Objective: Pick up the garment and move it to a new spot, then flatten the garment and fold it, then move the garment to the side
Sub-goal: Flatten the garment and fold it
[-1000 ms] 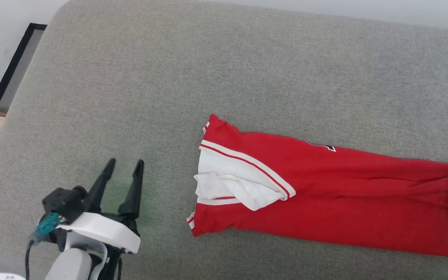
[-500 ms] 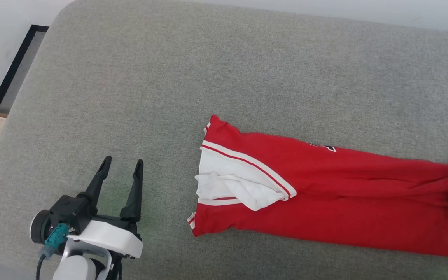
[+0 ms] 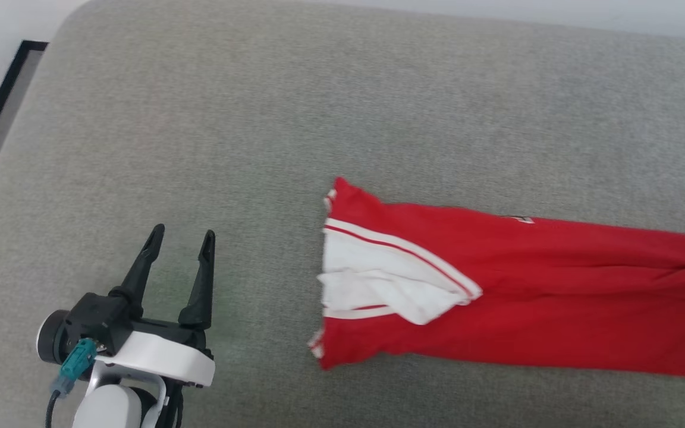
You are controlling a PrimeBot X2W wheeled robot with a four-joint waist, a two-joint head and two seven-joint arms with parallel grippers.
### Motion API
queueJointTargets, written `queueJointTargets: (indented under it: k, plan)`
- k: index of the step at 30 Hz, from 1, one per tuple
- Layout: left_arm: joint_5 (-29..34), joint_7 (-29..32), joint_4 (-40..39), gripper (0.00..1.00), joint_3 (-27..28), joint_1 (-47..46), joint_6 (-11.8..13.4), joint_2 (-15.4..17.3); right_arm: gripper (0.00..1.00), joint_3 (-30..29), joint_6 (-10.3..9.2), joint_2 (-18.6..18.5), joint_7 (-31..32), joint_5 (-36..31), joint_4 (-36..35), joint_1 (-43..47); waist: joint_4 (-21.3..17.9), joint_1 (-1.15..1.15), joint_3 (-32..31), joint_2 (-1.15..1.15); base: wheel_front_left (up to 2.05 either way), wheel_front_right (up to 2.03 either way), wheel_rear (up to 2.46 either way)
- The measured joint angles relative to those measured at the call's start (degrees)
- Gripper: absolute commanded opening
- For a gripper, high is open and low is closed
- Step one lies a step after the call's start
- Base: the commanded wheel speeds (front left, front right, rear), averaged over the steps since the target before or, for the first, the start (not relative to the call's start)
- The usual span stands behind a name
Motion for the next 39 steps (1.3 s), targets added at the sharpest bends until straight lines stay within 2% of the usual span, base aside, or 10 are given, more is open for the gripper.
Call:
queueJointTargets:
  k: [8,14,19,26,34,39]
  plan:
    - [-0.6,0.0,-0.7,1.0,-1.0,-0.4,0.0,1.4,0.0,-8.3,-0.12,-4.4,-0.1,-0.9,1.1,-0.7,-3.1,0.0,1.0,0.0,0.0,0.0,0.0]
    - [-0.8,0.0,0.0,1.0,-1.9,-1.9,0.0,2.4,0.0,-14.3,-0.14,-8.2,-0.7,-1.9,4.7,-1.5,-4.6,0.0,2.2,0.0,0.0,0.0,0.0]
    - [-1.4,0.0,0.3,1.0,-1.8,-2.7,0.0,2.6,0.0,-16.2,-0.14,-10.7,-2.1,-1.7,7.6,-1.7,-5.1,0.0,2.6,0.0,0.0,0.0,0.0]
    - [-1.4,0.0,1.8,1.0,-2.6,-2.8,0.0,2.6,0.0,-11.3,-0.15,-10.9,-3.1,0.8,5.6,-1.4,-5.4,0.0,1.5,0.0,0.0,0.0,0.0]
    - [-1.4,0.0,2.3,1.0,-2.4,-2.2,0.0,2.7,0.0,-3.2,-0.15,-10.0,-1.9,2.8,-4.7,1.0,-5.3,0.0,-0.4,0.0,0.0,0.0,0.0]
    - [-1.4,0.0,2.2,1.0,-2.0,-1.1,0.0,2.2,0.0,3.0,-0.15,-7.0,-0.5,3.8,-12.5,1.3,-4.7,0.0,-1.4,0.0,0.0,0.0,0.0]
